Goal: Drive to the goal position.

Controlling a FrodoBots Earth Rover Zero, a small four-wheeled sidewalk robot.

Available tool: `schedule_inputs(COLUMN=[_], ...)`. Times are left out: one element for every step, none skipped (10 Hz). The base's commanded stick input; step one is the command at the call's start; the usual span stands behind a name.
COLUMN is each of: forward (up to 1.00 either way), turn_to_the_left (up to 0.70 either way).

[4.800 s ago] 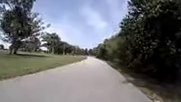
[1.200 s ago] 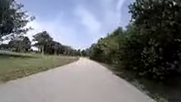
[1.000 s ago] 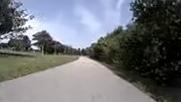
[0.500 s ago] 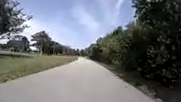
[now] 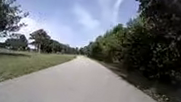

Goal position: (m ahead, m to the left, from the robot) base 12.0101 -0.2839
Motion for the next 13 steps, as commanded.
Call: schedule_inputs(forward=[0.7, 0.7, 0.7, 0.7, 0.7, 0.7, 0.7, 0.7, 0.7, 0.7, 0.7, 0.7, 0.7], turn_to_the_left=[0.0, 0.0, 0.0, 0.0, 0.0, 0.0, 0.0, 0.0, 0.0, 0.0, 0.0, 0.0, 0.0])
